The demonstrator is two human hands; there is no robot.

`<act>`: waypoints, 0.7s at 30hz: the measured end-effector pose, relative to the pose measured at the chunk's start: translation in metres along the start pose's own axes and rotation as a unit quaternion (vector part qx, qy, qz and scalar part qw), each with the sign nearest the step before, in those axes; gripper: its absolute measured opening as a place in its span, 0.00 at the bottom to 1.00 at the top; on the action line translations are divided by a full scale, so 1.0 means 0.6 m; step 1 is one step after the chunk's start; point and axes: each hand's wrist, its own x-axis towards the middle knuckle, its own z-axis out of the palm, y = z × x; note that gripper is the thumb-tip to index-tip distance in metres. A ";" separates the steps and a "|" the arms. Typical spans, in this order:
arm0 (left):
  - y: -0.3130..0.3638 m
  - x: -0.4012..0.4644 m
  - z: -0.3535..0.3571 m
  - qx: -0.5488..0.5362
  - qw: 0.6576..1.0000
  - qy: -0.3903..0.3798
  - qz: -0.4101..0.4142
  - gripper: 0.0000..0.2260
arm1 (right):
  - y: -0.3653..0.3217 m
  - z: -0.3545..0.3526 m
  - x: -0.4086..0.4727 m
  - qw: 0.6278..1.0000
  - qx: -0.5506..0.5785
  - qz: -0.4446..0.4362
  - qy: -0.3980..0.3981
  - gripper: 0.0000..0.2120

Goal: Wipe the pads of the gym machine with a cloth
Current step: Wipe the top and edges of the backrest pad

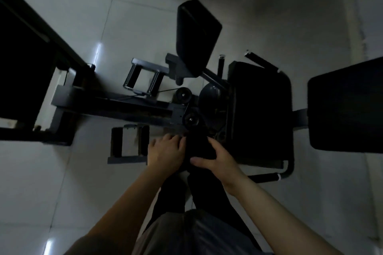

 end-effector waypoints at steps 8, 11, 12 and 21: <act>0.118 -0.062 -0.091 -0.512 0.850 -0.121 0.041 0.21 | -0.055 -0.061 -0.087 0.992 0.058 -0.088 0.067 0.16; 0.212 -0.086 -0.098 -0.567 0.810 -0.103 0.110 0.10 | -0.072 -0.125 -0.148 0.983 0.084 -0.122 0.109 0.16; 0.244 -0.092 -0.095 -0.569 0.807 -0.091 0.131 0.08 | -0.073 -0.148 -0.165 0.977 0.078 -0.133 0.148 0.16; 0.530 -0.144 -0.007 -0.455 0.824 -0.157 0.299 0.08 | -0.002 -0.374 -0.308 0.912 0.338 -0.163 0.164 0.18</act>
